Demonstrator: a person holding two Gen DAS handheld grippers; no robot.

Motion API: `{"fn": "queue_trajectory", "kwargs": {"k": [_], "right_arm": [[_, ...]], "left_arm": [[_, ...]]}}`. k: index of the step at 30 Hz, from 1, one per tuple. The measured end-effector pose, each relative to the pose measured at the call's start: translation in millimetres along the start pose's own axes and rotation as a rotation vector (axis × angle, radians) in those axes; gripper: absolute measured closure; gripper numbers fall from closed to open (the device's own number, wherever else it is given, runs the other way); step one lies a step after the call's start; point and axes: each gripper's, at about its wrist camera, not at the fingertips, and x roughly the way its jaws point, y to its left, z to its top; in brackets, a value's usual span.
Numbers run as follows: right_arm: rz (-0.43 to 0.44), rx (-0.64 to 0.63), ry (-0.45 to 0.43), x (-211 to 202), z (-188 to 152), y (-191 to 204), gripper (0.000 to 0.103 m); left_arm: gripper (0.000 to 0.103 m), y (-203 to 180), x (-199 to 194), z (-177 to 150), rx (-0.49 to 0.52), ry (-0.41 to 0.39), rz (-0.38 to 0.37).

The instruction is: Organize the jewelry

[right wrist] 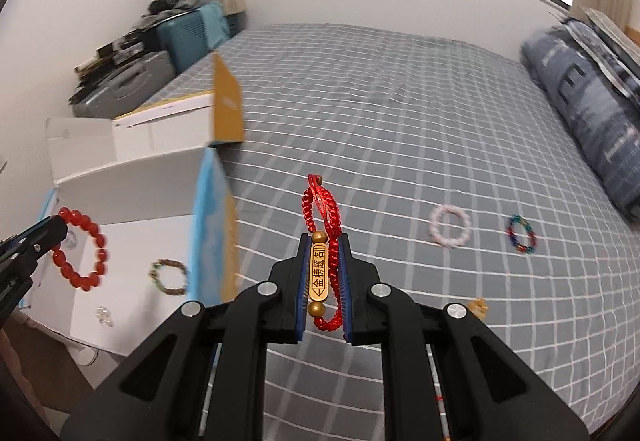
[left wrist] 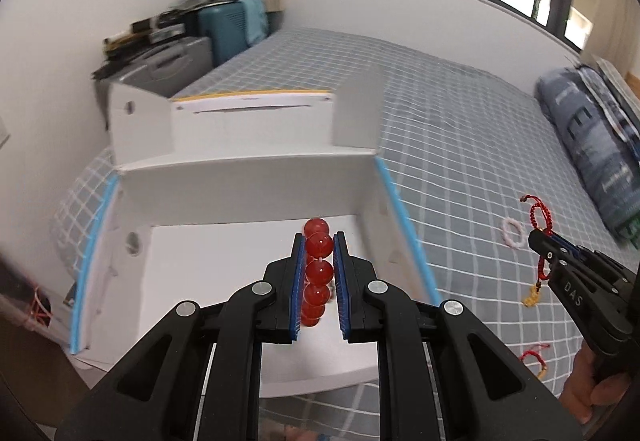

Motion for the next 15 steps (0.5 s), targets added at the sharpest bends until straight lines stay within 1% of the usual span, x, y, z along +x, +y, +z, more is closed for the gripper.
{"fn": "queue_trajectory", "kwargs": {"k": [3, 10, 15], "right_arm": [[0.029, -0.028, 0.0, 2.8, 5.2, 26.3, 0.091], [0.097, -0.088, 0.002, 10.3, 8.3, 86.4, 0.091], [0.148, -0.146, 0.03, 25.4, 1.9, 134.3, 0.091]], "left_arm": [[0.09, 26.6, 1.3, 0.7, -0.034, 0.006, 0.017], [0.09, 73.8, 2.6, -5.0, -0.096, 0.017, 0.095], [0.09, 90.0, 12.3, -9.3, -0.11, 0.043, 0.116]]}}
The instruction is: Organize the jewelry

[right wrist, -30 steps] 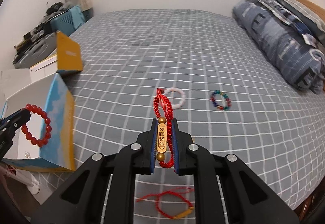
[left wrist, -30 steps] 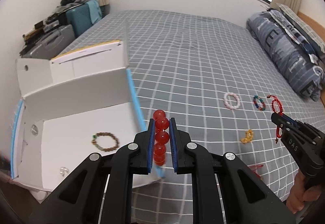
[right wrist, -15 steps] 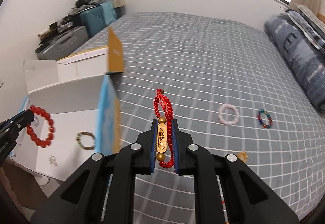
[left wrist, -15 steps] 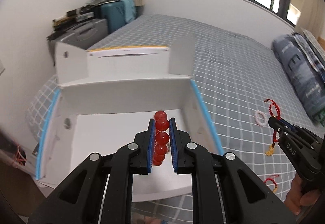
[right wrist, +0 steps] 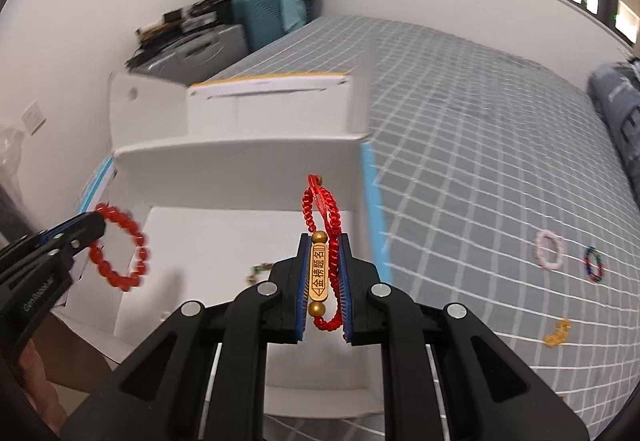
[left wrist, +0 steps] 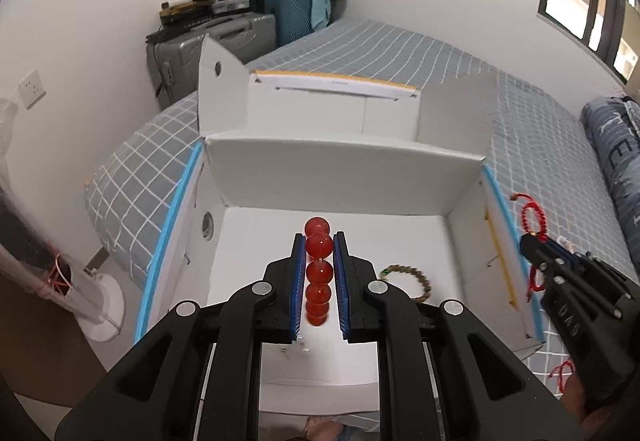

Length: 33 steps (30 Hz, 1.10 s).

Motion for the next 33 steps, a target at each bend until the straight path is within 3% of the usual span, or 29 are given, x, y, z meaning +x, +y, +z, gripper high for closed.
{"fn": "queue_trajectory", "kwargs": {"k": [5, 14, 25, 29, 32, 33], "right_arm": [[0.031, -0.036, 0.06, 25.5, -4.3, 29.8, 0.091], [0.032, -0.018, 0.208, 70.2, -9.9, 38.0, 0.091], [0.059, -0.017, 0.274, 89.4, -11.1, 44.8, 0.088], [0.065, -0.013, 0.27, 86.5, -9.7, 43.9, 0.066], [0.067, -0.013, 0.264, 83.8, -9.6, 44.5, 0.052], [0.069, -0.007, 0.259, 82.3, -9.3, 43.7, 0.049]], "left_arm": [[0.09, 11.0, 25.6, -5.0, -0.007, 0.076, 0.002], [0.09, 30.9, 71.9, -12.2, -0.027, 0.191, 0.033], [0.089, 29.2, 84.5, -13.3, -0.011, 0.235, 0.044], [0.084, 33.9, 80.3, -10.9, -0.031, 0.221, 0.042], [0.06, 37.8, 73.3, -9.1, -0.047, 0.203, 0.05], [0.056, 38.7, 71.4, -8.8, -0.049, 0.198, 0.055]]}}
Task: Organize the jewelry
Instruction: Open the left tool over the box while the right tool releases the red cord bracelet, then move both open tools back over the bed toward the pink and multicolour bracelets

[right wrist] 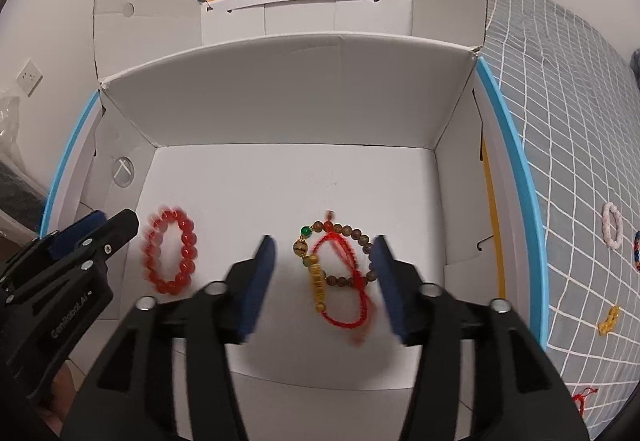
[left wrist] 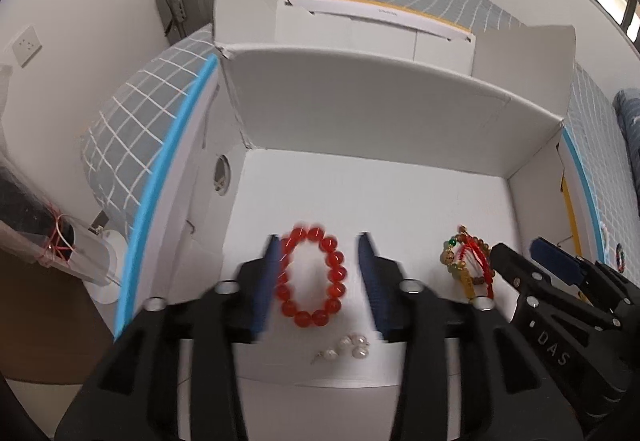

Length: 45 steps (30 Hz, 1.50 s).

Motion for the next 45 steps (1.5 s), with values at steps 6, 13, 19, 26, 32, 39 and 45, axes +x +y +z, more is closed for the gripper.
{"fn": "queue_trajectory", "kwargs": {"k": [6, 13, 19, 26, 32, 39, 45], "right_arm": [[0.001, -0.005, -0.025, -6.5, -2.3, 1.4, 0.033], [0.018, -0.017, -0.045, -12.2, -5.1, 2.0, 0.021], [0.023, -0.015, -0.058, -18.3, -6.9, 1.8, 0.017], [0.011, -0.026, -0.076, -30.1, -10.3, -1.9, 0.017], [-0.004, -0.016, -0.124, -57.3, -14.5, -16.9, 0.017], [-0.029, 0.037, -0.17, -90.0, -21.7, -57.6, 0.017], [-0.077, 0.098, -0.202, -115.5, -33.2, -106.5, 0.017]], "left_arm": [[0.026, 3.1, -12.0, 1.7, -0.015, -0.042, 0.029], [0.013, 9.5, -15.0, 3.2, -0.037, -0.058, 0.041], [0.012, 10.3, -18.8, 3.2, -0.041, -0.069, 0.047], [0.012, 4.0, -19.7, 3.6, -0.036, -0.071, 0.055], [0.011, -11.7, -28.4, 2.4, -0.014, -0.089, 0.034], [0.01, -46.2, -40.1, -1.8, 0.04, -0.107, 0.004], [0.009, -84.9, -53.6, -7.7, 0.097, -0.126, -0.042]]}}
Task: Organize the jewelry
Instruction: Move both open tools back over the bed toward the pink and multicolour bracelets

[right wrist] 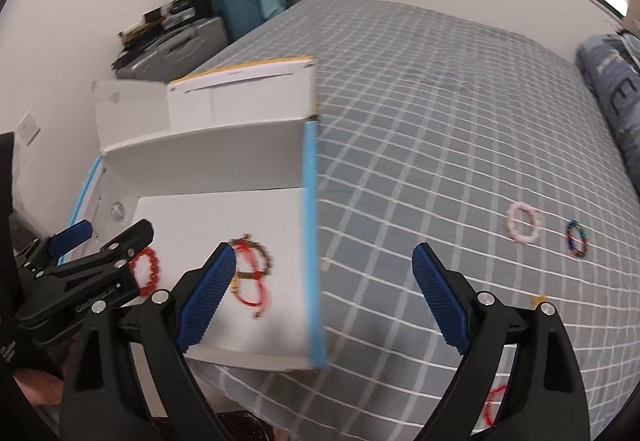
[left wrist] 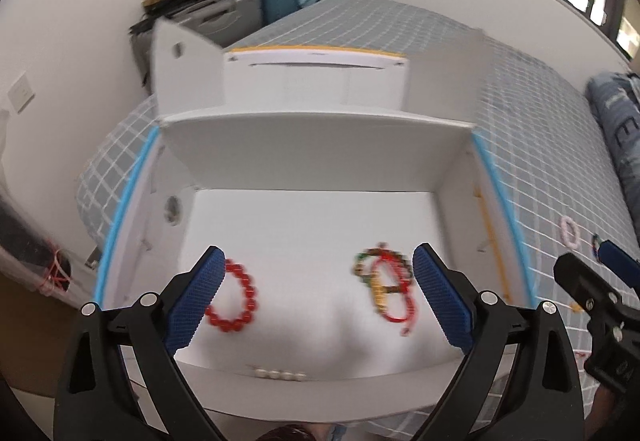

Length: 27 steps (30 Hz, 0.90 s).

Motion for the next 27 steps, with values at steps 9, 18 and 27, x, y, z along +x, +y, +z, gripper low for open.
{"fn": "queue_trajectory", "kwargs": {"k": [9, 18, 27], "right_arm": [[-0.068, 0.081, -0.025, -26.4, -9.5, -78.5, 0.012], [-0.14, 0.162, 0.003, -38.3, -26.8, -157.8, 0.011], [-0.198, 0.236, 0.031, -37.0, -43.4, -222.8, 0.011]], "left_arm": [[0.006, -86.0, -9.7, -8.1, 0.114, -0.012, -0.07], [0.006, -168.6, -9.8, -29.5, 0.238, 0.014, -0.142], [0.006, -233.9, -5.9, -54.4, 0.325, 0.043, -0.192]]}}
